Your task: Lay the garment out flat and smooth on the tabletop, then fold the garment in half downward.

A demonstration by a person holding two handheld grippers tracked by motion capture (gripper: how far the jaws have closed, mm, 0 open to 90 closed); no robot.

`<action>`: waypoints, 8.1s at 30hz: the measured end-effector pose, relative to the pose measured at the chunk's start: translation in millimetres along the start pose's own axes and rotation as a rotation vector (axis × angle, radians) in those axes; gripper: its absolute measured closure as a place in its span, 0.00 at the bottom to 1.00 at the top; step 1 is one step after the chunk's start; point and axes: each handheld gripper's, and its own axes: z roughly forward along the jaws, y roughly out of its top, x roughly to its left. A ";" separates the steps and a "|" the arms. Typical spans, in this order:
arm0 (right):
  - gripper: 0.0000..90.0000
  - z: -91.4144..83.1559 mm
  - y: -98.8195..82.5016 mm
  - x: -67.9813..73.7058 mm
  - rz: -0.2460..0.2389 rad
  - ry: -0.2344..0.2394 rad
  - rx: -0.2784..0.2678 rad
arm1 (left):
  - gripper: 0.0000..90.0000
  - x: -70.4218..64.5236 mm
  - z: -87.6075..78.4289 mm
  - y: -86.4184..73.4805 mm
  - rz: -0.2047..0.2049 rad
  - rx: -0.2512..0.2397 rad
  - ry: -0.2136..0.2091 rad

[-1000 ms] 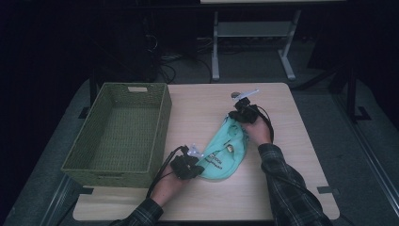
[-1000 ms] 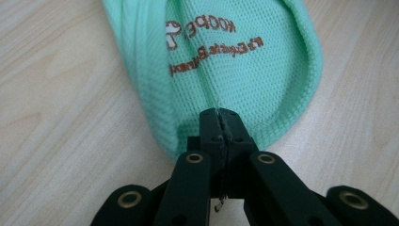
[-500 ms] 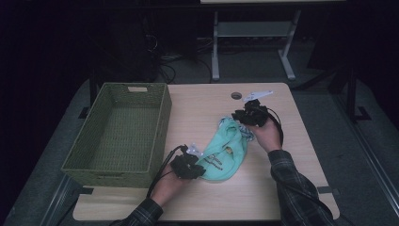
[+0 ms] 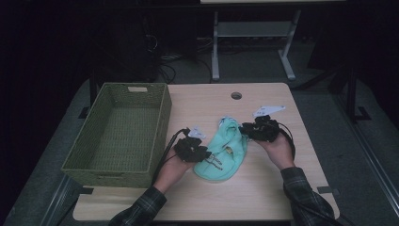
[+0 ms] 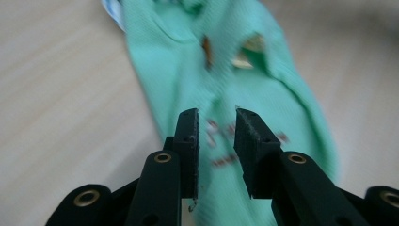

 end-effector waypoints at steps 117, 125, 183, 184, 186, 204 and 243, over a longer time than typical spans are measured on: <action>0.99 -4.6 -42.4 -3.9 -0.022 0.072 0.113 | 1.00 -5.6 31.5 -11.8 0.028 0.135 -0.030; 0.90 22.1 -25.4 -22.9 0.052 0.086 0.095 | 1.00 -3.3 31.4 -13.1 0.015 0.127 -0.044; 1.00 -9.3 -72.4 26.6 -0.002 0.125 0.197 | 0.95 -11.2 22.8 -21.6 0.025 0.135 -0.032; 1.00 -9.5 -74.5 26.8 -0.002 0.123 0.206 | 0.95 -12.7 22.0 -22.3 0.024 0.136 -0.035; 1.00 -11.6 -76.6 26.2 0.000 0.126 0.204 | 0.95 -16.2 20.5 -23.9 0.027 0.141 -0.047; 0.99 -20.0 -75.0 23.9 -0.027 0.088 0.184 | 0.89 -38.3 17.0 -20.0 0.063 0.109 -0.138; 1.00 9.7 -63.7 64.7 -0.101 0.202 0.167 | 0.45 38.6 71.6 55.4 0.003 0.024 -0.084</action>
